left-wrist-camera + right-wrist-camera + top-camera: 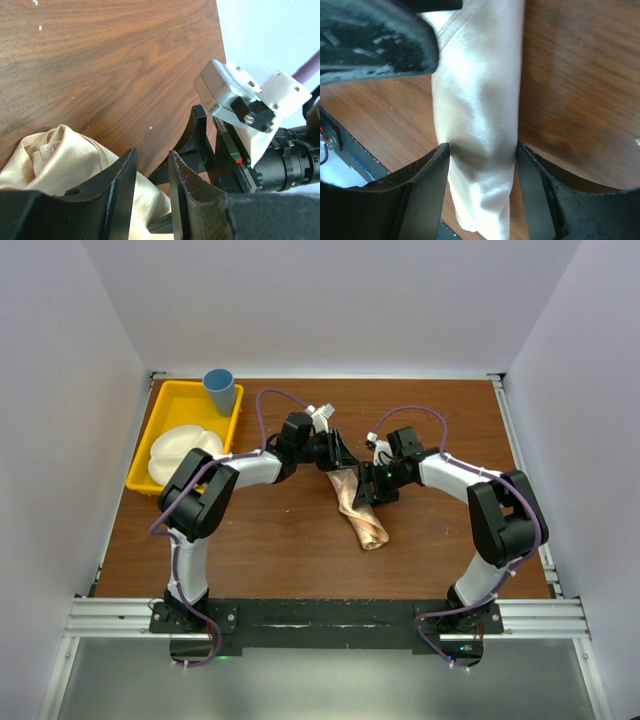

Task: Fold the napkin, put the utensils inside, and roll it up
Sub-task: Roll the napkin with the utensil

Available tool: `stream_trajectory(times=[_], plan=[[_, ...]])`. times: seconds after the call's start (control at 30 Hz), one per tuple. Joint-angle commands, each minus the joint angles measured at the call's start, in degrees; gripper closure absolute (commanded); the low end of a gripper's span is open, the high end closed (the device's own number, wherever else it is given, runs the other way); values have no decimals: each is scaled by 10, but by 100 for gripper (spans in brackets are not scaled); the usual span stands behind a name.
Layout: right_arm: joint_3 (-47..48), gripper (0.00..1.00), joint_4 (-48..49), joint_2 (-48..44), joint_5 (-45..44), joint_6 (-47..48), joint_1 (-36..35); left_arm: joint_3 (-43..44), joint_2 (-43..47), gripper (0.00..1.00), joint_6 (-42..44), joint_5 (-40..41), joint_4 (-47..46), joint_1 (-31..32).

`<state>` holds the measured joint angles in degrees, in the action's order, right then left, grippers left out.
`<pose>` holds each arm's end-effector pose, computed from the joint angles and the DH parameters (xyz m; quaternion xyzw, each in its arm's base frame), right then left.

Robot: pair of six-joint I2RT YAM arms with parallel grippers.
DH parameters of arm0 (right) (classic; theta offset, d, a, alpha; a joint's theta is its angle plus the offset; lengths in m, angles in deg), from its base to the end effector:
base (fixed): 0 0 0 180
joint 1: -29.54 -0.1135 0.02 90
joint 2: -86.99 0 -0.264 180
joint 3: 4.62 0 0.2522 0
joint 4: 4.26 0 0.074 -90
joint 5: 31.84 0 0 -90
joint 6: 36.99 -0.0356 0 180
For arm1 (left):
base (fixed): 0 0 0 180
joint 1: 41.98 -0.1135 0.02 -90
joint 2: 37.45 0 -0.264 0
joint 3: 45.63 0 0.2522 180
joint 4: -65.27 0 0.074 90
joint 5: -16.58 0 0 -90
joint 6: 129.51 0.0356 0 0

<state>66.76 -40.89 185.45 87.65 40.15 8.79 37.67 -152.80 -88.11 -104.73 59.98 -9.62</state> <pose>0.3023 0.1333 0.1657 -0.1225 0.9355 0.3008 0.1389 0.3618 -0.2511 0.1712 0.0242 0.8317 -0.5025 0.2348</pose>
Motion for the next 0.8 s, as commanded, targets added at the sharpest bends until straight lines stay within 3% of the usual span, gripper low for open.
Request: stream_trajectory(times=[0.0,0.23,0.53,0.67,0.77], plan=[[16,39,-15,-49,-15,-20,-4,7,33,64,16,-1,2,3],[-17,32,-15,-99,-9,-46,-3,2,34,64,18,-3,2,2],[-42,38,3,-107,-4,-59,-14,4,40,64,25,-2,14,2],[-32,30,-62,-135,-87,-24,-13,3,45,64,32,-2,26,3],[-53,23,-65,-155,-78,-21,-9,2,46,64,36,-3,31,2]])
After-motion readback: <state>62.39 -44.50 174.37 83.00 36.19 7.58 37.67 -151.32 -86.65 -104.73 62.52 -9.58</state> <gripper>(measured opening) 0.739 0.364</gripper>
